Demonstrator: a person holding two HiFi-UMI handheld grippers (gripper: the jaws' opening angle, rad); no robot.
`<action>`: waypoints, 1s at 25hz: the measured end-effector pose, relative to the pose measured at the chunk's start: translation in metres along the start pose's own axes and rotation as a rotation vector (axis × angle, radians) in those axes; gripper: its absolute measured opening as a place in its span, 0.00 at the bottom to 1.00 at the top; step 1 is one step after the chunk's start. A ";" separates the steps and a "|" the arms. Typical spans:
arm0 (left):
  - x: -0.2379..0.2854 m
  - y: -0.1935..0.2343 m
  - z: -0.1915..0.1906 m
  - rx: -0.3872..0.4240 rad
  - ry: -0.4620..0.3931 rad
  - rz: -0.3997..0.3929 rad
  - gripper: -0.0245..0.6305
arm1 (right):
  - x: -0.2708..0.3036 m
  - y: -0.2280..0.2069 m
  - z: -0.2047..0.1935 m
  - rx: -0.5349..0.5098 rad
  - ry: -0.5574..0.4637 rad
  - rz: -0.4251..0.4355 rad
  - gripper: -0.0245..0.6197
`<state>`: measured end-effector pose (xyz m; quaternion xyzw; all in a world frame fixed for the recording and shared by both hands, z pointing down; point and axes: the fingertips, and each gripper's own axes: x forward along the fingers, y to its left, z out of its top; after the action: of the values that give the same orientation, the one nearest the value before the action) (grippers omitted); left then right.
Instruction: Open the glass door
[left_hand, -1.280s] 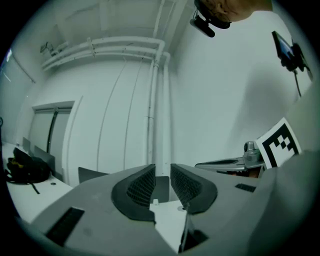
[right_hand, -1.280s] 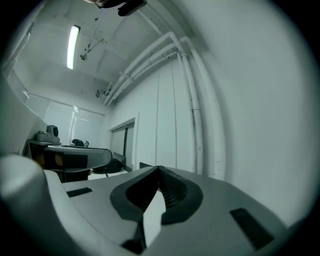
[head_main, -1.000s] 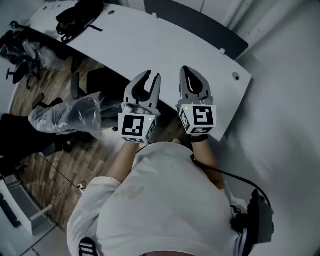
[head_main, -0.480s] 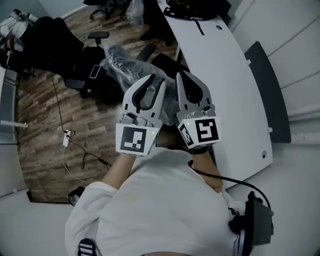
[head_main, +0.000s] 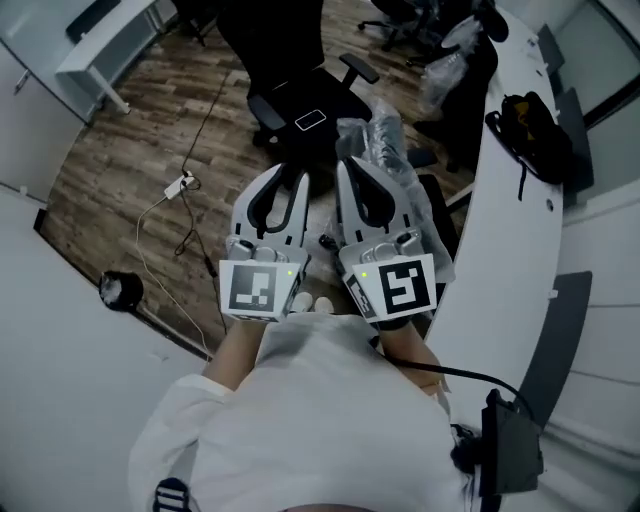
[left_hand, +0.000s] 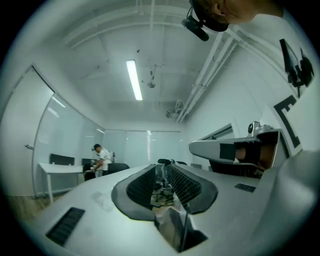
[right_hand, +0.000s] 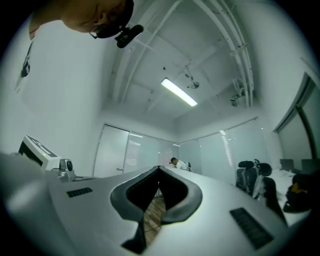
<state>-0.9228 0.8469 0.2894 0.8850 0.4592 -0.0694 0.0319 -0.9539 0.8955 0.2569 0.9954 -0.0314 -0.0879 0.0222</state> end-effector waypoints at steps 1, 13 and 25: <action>-0.009 0.016 0.001 0.009 0.008 0.060 0.18 | 0.010 0.014 0.000 -0.004 -0.004 0.050 0.04; -0.155 0.188 -0.002 0.060 0.056 0.521 0.18 | 0.106 0.213 -0.044 0.027 0.058 0.487 0.04; -0.301 0.341 -0.006 0.030 0.037 0.883 0.18 | 0.202 0.378 -0.073 0.052 0.083 0.721 0.04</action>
<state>-0.8144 0.4074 0.3385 0.9978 0.0363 -0.0400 0.0373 -0.7649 0.5080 0.3129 0.9233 -0.3817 -0.0329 0.0276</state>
